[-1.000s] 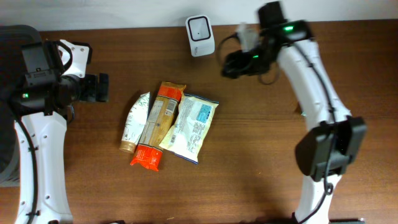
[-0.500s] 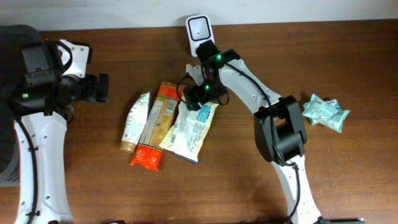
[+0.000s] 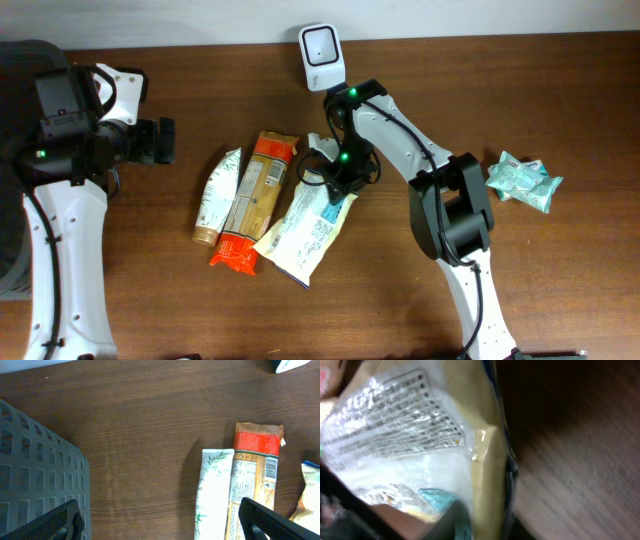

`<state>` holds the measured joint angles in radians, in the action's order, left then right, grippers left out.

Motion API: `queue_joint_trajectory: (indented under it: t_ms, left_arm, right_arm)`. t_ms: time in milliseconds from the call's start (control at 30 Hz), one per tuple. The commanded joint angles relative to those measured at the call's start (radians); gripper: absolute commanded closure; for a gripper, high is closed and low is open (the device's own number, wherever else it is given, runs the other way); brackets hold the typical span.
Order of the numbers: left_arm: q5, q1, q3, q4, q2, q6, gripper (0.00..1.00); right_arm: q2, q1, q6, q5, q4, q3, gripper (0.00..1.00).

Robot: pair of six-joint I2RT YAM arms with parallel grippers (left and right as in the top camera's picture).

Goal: Scan the item barcode
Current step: 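Reach the right gripper to the white printed bag and grasp it, then drag the white bag right and regrasp it by its top edge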

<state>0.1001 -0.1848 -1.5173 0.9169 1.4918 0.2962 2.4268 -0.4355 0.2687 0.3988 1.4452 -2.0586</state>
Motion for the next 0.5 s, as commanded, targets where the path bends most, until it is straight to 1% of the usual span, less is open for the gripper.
queue_joint_trajectory:
  t_ms: [0,100,267,367,433,467]
  left_arm:
    - [0.007,-0.004,-0.005,-0.002,-0.016,0.012,0.01]
    - [0.007,-0.004,-0.005,-0.002,-0.016,0.012,0.01]
    - [0.007,-0.004,-0.005,-0.002,-0.016,0.012,0.01]
    - [0.007,-0.004,-0.005,-0.002,-0.016,0.012,0.01]
    - [0.007,-0.004,-0.005,-0.002,-0.016,0.012,0.01]
    - [0.007,-0.004,-0.005,-0.003,-0.016,0.012,0.01]
  right_arm:
    - [0.011,0.057,0.011,0.072,0.023,-0.002,0.96]
    - [0.003,0.158,-0.003,0.185,0.023,-0.002,0.96]
    - [-0.004,0.335,-0.153,0.200,0.024,-0.002,0.96]
    - [-0.004,0.348,-0.178,0.191,0.056,-0.002,0.96]
    - [-0.004,0.326,-0.221,0.151,0.083,0.002,0.91]
    - [-0.004,0.309,-0.230,0.126,0.089,0.005,0.78]
